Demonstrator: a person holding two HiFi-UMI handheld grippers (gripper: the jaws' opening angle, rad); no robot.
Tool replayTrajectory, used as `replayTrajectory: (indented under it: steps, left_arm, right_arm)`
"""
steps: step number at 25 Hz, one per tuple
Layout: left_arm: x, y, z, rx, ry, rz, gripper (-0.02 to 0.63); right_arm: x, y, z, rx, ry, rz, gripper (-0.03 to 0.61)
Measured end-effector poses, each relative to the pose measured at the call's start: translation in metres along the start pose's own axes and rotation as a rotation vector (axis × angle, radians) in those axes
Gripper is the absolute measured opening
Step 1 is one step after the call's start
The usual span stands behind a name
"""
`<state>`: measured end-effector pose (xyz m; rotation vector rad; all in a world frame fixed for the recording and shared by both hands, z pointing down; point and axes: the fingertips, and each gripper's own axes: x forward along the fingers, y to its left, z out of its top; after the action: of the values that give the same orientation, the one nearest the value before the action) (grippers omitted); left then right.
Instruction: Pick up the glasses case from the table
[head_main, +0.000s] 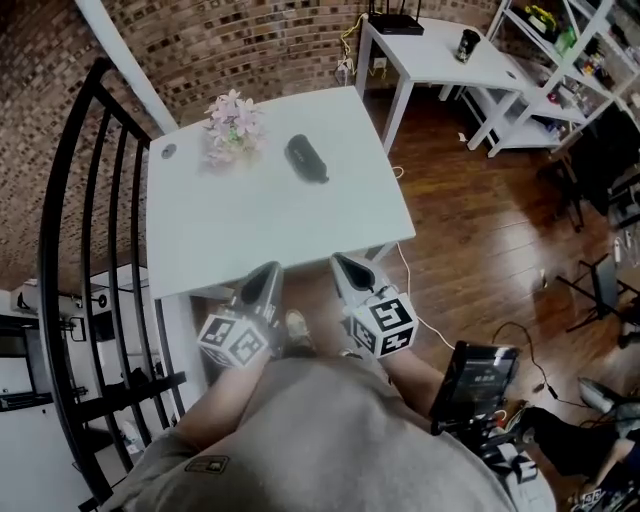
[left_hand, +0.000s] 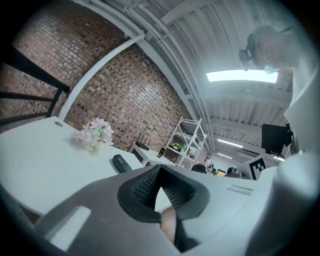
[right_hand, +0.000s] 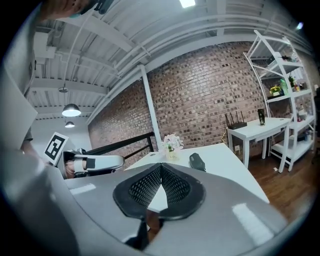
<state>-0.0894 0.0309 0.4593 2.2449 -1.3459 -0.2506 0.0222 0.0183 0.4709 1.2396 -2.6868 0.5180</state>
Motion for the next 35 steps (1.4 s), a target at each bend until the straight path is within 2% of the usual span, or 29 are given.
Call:
replayTrajectory:
  steps: [9,17,27,35]
  left_arm:
    - [0.039,0.07,0.041,-0.006,0.026,-0.058,0.002]
    - [0.07,0.095,0.055,-0.02,0.043,-0.066,0.002]
    - [0.132,0.122,0.052,0.004,0.077,-0.027,0.002]
    - [0.173,0.148,0.036,-0.001,0.139,0.034,0.002]
  right_arm:
    - [0.084,-0.005,0.023,-0.009,0.002,-0.063,0.012]
    - [0.12,-0.028,0.034,-0.02,0.026,-0.091,0.012]
    - [0.174,-0.091,0.033,-0.043,0.091,-0.086,0.012]
    - [0.218,-0.129,0.02,-0.043,0.168,-0.054,0.029]
